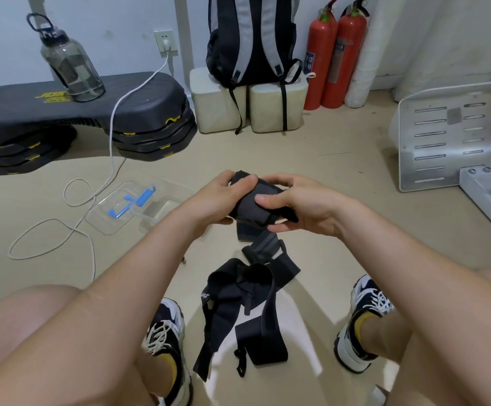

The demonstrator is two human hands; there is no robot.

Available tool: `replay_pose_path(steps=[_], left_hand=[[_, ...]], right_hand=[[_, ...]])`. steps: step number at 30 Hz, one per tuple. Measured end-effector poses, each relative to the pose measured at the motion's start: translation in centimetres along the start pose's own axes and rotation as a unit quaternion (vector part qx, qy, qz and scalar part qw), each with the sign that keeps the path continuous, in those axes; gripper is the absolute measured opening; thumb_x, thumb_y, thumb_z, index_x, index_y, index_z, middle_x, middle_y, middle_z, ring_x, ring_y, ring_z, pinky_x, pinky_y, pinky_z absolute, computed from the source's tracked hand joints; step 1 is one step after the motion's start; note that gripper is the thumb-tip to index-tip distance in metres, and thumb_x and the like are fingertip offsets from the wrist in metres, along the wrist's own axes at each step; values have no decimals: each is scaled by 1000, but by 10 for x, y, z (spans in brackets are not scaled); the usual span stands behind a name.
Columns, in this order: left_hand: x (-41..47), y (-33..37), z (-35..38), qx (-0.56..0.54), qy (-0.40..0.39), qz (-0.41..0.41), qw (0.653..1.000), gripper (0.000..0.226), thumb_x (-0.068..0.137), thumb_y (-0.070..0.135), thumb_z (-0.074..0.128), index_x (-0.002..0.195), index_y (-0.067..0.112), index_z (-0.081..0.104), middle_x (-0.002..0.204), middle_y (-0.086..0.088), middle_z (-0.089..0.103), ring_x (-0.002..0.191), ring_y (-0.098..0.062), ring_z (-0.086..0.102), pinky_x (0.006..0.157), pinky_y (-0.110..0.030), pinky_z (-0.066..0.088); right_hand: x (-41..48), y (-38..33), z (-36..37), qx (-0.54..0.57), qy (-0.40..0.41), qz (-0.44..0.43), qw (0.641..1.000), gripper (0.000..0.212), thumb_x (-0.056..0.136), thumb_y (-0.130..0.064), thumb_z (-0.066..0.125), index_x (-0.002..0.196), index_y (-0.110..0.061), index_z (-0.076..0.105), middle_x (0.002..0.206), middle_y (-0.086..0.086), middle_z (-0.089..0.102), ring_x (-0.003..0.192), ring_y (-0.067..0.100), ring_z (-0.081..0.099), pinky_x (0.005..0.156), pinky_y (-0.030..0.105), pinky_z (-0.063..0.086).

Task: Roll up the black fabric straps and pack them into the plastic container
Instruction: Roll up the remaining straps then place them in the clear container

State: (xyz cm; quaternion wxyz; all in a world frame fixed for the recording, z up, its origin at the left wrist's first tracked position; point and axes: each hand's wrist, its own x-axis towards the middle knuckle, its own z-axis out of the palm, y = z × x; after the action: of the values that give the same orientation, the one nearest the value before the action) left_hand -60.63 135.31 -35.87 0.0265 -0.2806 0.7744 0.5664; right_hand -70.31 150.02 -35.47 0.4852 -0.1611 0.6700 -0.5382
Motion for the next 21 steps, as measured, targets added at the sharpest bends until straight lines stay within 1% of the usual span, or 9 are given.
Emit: replay_pose_path(steps=[3,5,7,9,11,13,16,19,21], left_hand=[[-6,3,-13,-51,-58,-13,997,32,94,48,58,121,29,56,103,0,72,81,-15,73,72,-27,56],[-5,4,-17,-29,-22,10,999,34,90,43,67,119,28,56,102,-2,72,81,-18,72,68,-27,58],[3,2,-22,99,53,58,992,45,78,45,74,117,30,55,103,1,68,89,-19,69,78,-33,58],[7,-3,-27,298,100,113,943,52,74,46,74,119,31,53,107,4,65,96,-21,63,82,-36,54],[13,-15,-33,419,109,140,891,58,73,45,74,124,27,52,112,3,62,99,-24,62,80,-37,51],[19,-36,-40,469,100,128,868,56,75,41,73,124,23,53,113,2,58,98,-25,61,73,-35,48],[27,-83,-49,493,78,93,861,50,77,37,71,120,19,53,108,-1,55,95,-26,60,69,-35,46],[36,-142,-56,528,68,52,845,48,81,47,67,117,18,52,107,-4,56,98,-27,58,66,-34,42],[41,-182,-59,539,46,27,841,47,84,45,65,119,17,50,113,-6,55,106,-29,54,71,-36,46]], right_hand=[[1,-7,-6,24,7,7,1000,45,90,-11,69,132,-22,57,111,5,67,93,22,68,81,38,59],[5,-12,-6,2,2,4,1000,45,91,-8,68,132,-24,57,117,6,65,101,23,67,82,41,60],[16,-13,1,-121,25,-13,992,46,92,-9,67,133,-25,54,116,5,63,96,19,64,81,42,57],[31,-11,17,-226,55,-37,972,46,90,-10,68,131,-24,54,112,6,62,91,20,60,81,42,54],[48,-3,36,-256,65,-49,963,46,85,-8,71,126,-18,54,97,5,63,84,22,60,81,42,53],[67,10,53,-256,63,-38,964,47,82,-7,71,123,-17,52,84,2,60,77,22,59,82,45,54],[95,40,78,-234,41,-17,971,48,82,-1,67,125,-18,53,81,1,57,78,22,58,86,45,54],[125,77,102,-189,10,21,982,42,87,1,61,124,-19,57,92,3,59,82,21,57,85,46,55],[141,101,109,-214,5,32,976,39,89,-4,60,123,-21,59,103,4,59,86,20,58,87,43,54]])
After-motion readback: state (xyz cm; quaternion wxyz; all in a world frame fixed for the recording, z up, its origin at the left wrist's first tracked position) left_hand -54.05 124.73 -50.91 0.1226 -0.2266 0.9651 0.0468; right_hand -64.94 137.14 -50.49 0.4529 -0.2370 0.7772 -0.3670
